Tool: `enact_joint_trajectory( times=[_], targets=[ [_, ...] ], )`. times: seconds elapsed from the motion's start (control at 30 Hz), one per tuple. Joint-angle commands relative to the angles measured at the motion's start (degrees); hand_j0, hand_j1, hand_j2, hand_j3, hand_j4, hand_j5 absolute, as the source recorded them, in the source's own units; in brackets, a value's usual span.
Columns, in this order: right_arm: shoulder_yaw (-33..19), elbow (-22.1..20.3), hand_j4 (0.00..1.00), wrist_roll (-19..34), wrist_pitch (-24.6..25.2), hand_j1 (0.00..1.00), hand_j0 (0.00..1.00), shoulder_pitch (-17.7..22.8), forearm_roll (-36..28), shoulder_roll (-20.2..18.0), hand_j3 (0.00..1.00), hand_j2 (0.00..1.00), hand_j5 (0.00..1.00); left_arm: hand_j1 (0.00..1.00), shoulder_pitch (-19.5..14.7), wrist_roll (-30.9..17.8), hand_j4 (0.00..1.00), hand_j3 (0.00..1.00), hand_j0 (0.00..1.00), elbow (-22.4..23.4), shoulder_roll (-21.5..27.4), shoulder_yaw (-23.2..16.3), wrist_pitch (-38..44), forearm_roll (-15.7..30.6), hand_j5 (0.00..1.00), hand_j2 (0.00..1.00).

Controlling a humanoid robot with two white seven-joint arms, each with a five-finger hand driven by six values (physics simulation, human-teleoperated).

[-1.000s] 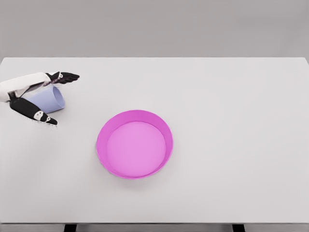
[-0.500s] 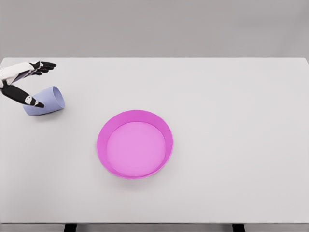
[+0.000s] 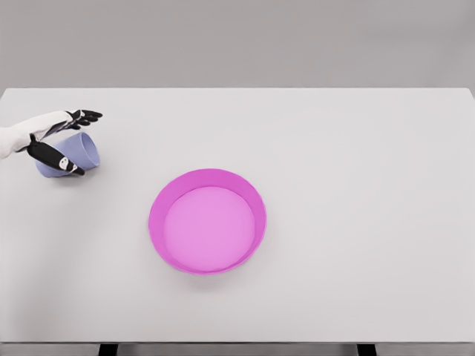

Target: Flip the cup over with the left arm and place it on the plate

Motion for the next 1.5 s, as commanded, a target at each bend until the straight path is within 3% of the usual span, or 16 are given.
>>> enact_joint_trajectory(
  times=[0.0, 0.1, 0.23, 0.4, 0.63, 0.73, 0.93, 1.07, 1.17, 1.47],
  targets=[
    [0.0, 0.0, 1.0, 0.0, 0.0, 1.0, 1.0, 0.0, 0.0, 0.0, 1.0, 1.0, 1.0, 1.0, 0.0, 0.0, 1.0, 1.0, 1.0, 0.2, 0.3, 0.1, 0.0, 0.1, 1.0, 1.0],
    [0.0, 0.0, 1.0, 0.0, 0.0, 1.0, 1.0, 0.0, 0.0, 0.0, 1.0, 1.0, 1.0, 1.0, -0.2, 0.0, 1.0, 1.0, 1.0, 1.1, 0.0, 0.1, 0.0, 0.1, 1.0, 1.0],
    [0.0, 0.0, 1.0, 0.1, 0.0, 1.0, 1.0, 0.0, 0.0, 0.0, 1.0, 1.0, 1.0, 1.0, -1.8, 0.0, 1.0, 1.0, 1.0, 6.0, -0.2, -0.1, -0.1, 0.1, 1.0, 1.0],
    [0.0, 0.0, 1.0, 0.1, 0.0, 1.0, 1.0, 0.0, 0.0, 0.0, 1.0, 1.0, 1.0, 1.0, -1.9, 0.0, 1.0, 1.0, 1.0, 7.3, -3.2, -1.6, -0.1, -2.1, 1.0, 1.0],
    [0.0, 0.0, 1.0, 0.0, 0.0, 1.0, 1.0, 0.0, 0.0, 0.0, 1.0, 1.0, 1.0, 1.0, -2.3, 0.0, 1.0, 1.0, 1.0, 9.9, -3.6, -1.8, -0.2, -3.1, 1.0, 1.0],
    [0.0, 0.0, 1.0, 0.0, 0.0, 1.0, 1.0, 0.0, 0.0, 0.0, 1.0, 1.0, 1.0, 0.76, -2.3, 0.0, 0.76, 0.76, 0.76, 9.8, -3.6, -1.8, -0.2, -3.1, 0.76, 0.76],
    [0.0, 0.0, 1.0, 0.1, 0.0, 1.0, 1.0, 0.0, 0.0, 0.0, 1.0, 1.0, 1.0, 0.66, -2.2, 0.0, 0.66, 0.66, 0.66, 9.7, -4.7, -1.3, -0.7, -2.1, 0.66, 0.66],
    [0.0, 0.0, 1.0, 0.0, 0.0, 1.0, 1.0, 0.0, 0.0, 0.0, 1.0, 1.0, 1.0, 0.57, -1.4, 0.0, 0.57, 0.57, 0.57, 8.1, -4.5, -1.6, -12.0, 9.9, 0.57, 0.57],
    [0.0, 0.0, 1.0, 0.1, 0.0, 1.0, 1.0, 0.0, 0.0, 0.0, 1.0, 1.0, 1.0, 0.54, 0.6, 0.0, 0.54, 0.54, 0.54, 2.1, -3.9, -1.6, -14.8, 19.8, 0.54, 0.54],
    [0.0, 0.0, 1.0, 0.0, 0.0, 1.0, 1.0, 0.0, 0.0, 0.0, 1.0, 1.0, 1.0, 0.52, 7.9, 0.0, 0.52, 0.52, 0.52, -13.2, -3.0, -1.0, -18.5, 37.4, 0.52, 0.52]
  ],
)
